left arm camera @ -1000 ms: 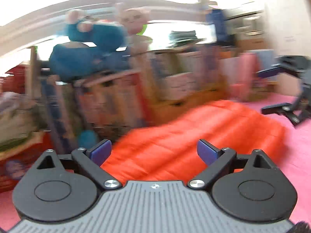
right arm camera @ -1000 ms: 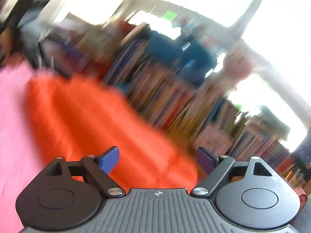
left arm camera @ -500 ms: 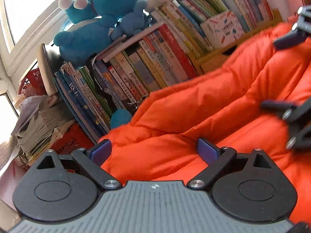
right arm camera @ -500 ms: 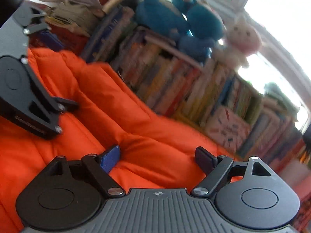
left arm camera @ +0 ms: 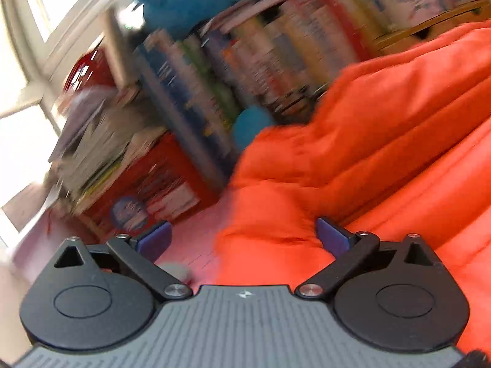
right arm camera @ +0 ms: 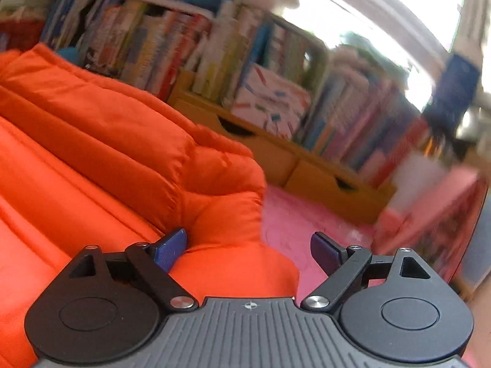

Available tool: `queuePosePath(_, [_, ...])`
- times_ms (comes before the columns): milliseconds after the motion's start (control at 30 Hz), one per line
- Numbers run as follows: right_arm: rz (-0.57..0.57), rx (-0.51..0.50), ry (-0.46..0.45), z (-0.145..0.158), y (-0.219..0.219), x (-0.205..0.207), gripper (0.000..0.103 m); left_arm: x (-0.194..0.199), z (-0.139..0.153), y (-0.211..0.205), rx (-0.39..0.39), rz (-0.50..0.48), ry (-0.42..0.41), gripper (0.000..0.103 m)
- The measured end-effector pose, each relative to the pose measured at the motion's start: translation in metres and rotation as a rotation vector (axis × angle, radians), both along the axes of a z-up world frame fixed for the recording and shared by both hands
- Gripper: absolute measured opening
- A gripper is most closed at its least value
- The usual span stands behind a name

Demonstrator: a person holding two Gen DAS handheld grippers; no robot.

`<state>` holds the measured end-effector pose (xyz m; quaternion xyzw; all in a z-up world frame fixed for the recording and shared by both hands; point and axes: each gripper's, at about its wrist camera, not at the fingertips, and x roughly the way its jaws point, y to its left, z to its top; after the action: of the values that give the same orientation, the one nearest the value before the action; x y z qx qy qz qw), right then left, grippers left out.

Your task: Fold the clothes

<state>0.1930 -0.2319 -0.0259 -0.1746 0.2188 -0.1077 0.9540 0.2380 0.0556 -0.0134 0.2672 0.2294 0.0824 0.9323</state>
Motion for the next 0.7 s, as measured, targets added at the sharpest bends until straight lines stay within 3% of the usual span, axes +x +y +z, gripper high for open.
queuePosePath(33, [-0.004, 0.034, 0.006, -0.001, -0.005, 0.000, 0.087, 0.002, 0.001, 0.008, -0.005, 0.019, 0.014, 0.103])
queuePosePath(133, [0.005, -0.025, 0.013, -0.002, 0.002, -0.001, 0.087, 0.005, 0.007, 0.021, 0.068, 0.098, 0.008, 0.103])
queuePosePath(200, [0.009, -0.075, 0.004, -0.004, 0.008, -0.002, 0.085, 0.006, 0.016, 0.027, 0.105, 0.175, 0.000, 0.084])
queuePosePath(267, [0.007, -0.084, -0.064, 0.008, 0.011, -0.013, 0.068, 0.001, 0.036, 0.030, 0.050, 0.183, -0.027, 0.078])
queuePosePath(300, [0.010, -0.080, -0.119, 0.017, 0.013, -0.020, 0.067, -0.004, 0.049, 0.028, -0.030, 0.140, -0.058, 0.078])
queuePosePath(367, [0.075, 0.019, -0.256, 0.045, 0.018, -0.035, 0.067, -0.008, 0.073, 0.012, -0.180, 0.037, -0.083, 0.079])
queuePosePath(433, [0.175, 0.183, -0.262, 0.071, 0.020, -0.027, 0.064, 0.002, 0.086, -0.013, -0.260, -0.045, -0.066, 0.079])
queuePosePath(500, [0.242, 0.421, -0.224, 0.084, 0.014, -0.003, 0.059, 0.016, 0.086, -0.040, -0.336, -0.111, -0.051, 0.079])
queuePosePath(600, [0.325, 0.792, -0.145, 0.079, 0.000, 0.036, 0.052, 0.043, 0.068, -0.060, -0.448, -0.094, -0.006, 0.079])
queuePosePath(667, [0.276, 0.892, -0.084, 0.064, -0.001, 0.061, 0.052, 0.060, 0.051, -0.066, -0.481, -0.023, 0.028, 0.079])
queuePosePath(700, [0.240, 0.875, -0.055, 0.056, 0.001, 0.070, 0.051, 0.068, 0.041, -0.069, -0.457, 0.014, 0.037, 0.079])
